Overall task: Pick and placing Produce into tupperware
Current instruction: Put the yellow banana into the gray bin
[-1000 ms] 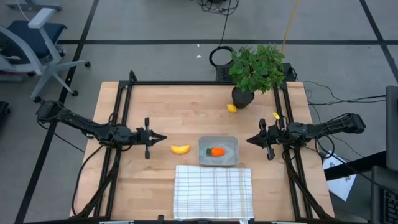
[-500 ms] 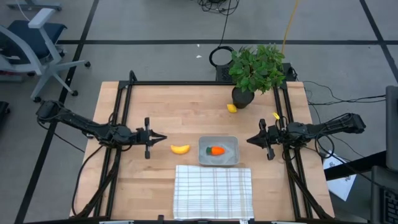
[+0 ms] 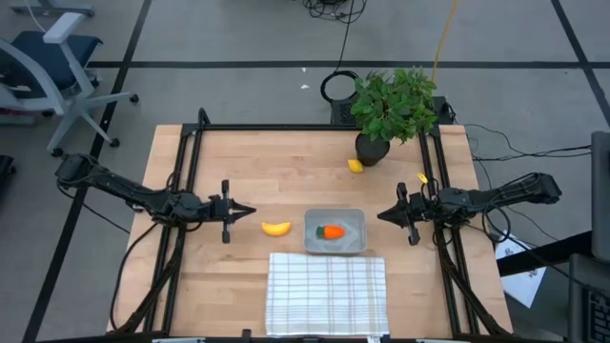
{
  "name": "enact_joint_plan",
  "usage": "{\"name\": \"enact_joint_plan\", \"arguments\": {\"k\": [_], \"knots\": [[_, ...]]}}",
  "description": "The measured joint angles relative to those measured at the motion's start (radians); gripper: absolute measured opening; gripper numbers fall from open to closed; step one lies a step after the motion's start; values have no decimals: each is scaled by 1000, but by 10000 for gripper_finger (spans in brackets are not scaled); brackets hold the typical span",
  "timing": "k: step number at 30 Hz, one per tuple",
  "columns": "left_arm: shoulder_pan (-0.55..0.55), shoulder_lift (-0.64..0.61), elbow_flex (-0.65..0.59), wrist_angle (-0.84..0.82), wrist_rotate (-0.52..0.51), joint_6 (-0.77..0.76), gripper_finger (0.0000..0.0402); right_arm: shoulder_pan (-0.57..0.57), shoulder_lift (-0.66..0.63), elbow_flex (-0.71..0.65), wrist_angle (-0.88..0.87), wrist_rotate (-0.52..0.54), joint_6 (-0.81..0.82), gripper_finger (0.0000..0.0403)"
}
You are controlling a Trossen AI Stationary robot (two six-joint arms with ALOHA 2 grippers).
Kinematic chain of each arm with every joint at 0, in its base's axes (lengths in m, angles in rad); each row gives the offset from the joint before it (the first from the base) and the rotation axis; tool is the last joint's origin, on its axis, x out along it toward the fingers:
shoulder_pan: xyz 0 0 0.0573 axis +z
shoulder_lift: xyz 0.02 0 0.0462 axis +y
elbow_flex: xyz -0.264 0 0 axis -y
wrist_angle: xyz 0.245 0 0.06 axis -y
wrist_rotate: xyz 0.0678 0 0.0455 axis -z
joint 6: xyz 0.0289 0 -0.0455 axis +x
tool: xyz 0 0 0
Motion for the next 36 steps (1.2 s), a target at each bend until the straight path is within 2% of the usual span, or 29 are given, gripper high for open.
{"name": "enact_joint_plan", "arguments": {"k": [6, 11, 17, 28, 32, 36], "knots": [[0, 0, 0, 0, 0, 0, 20, 0, 1, 0, 0, 2, 0, 0], [0, 0, 0, 0, 1, 18, 7, 0, 1, 0, 0, 3, 0, 0], [1, 1, 1, -15, -19, -93, 4, 0, 1, 0, 19, 4, 0, 0], [1, 1, 48, -34, -34, -67, 7, 0, 1, 0, 29, 4, 0, 0], [1, 2, 79, -75, -29, -52, 29, 0, 2, 0, 29, 4, 0, 0], [1, 2, 147, -164, -33, -61, 70, 0, 1, 0, 28, 4, 0, 0]]}}
